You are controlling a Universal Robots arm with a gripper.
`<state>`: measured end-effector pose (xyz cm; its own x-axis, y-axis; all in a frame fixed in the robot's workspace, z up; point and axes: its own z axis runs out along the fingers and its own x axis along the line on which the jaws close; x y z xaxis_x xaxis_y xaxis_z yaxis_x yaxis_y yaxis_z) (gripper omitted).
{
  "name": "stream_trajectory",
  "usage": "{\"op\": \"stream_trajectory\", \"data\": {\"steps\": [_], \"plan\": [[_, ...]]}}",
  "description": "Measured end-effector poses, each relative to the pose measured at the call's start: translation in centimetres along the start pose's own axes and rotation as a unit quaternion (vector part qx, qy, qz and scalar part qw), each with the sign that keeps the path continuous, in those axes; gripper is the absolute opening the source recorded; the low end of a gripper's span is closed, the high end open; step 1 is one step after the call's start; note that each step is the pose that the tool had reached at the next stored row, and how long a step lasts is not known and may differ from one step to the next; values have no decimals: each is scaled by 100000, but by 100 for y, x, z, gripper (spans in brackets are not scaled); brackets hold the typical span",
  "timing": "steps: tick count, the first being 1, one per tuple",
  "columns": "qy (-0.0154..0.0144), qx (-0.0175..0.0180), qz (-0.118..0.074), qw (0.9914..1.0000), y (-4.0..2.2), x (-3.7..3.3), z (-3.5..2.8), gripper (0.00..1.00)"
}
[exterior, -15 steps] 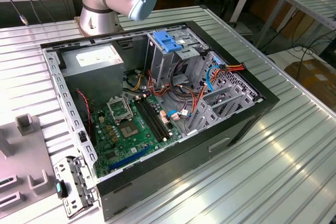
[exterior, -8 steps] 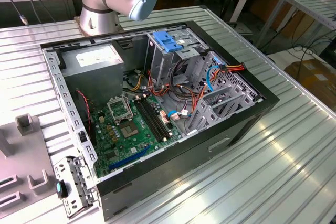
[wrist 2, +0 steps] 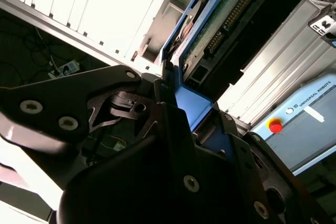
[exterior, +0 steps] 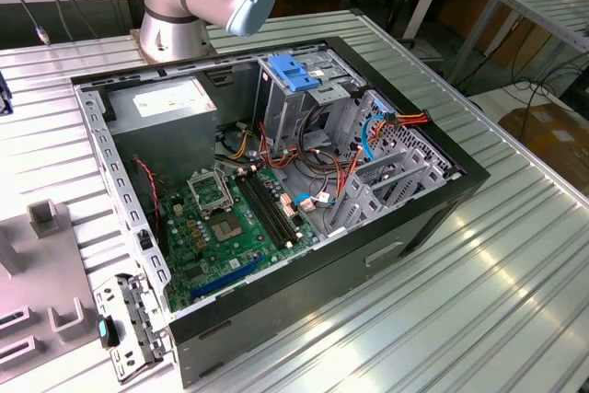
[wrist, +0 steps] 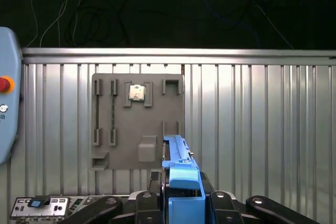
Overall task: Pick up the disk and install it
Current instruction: 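Pick up the disk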
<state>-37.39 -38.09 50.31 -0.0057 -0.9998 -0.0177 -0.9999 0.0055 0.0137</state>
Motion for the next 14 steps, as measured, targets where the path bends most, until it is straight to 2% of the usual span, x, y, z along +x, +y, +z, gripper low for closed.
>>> {"op": "stream_trajectory", "data": {"steps": [7, 10, 14], "plan": [[5, -2, 2, 100000, -80, 5, -1, 37], [0, 4, 5, 100000, -144, 7, -1, 37], [3, -1, 0, 100000, -190, 8, -2, 37]]}}
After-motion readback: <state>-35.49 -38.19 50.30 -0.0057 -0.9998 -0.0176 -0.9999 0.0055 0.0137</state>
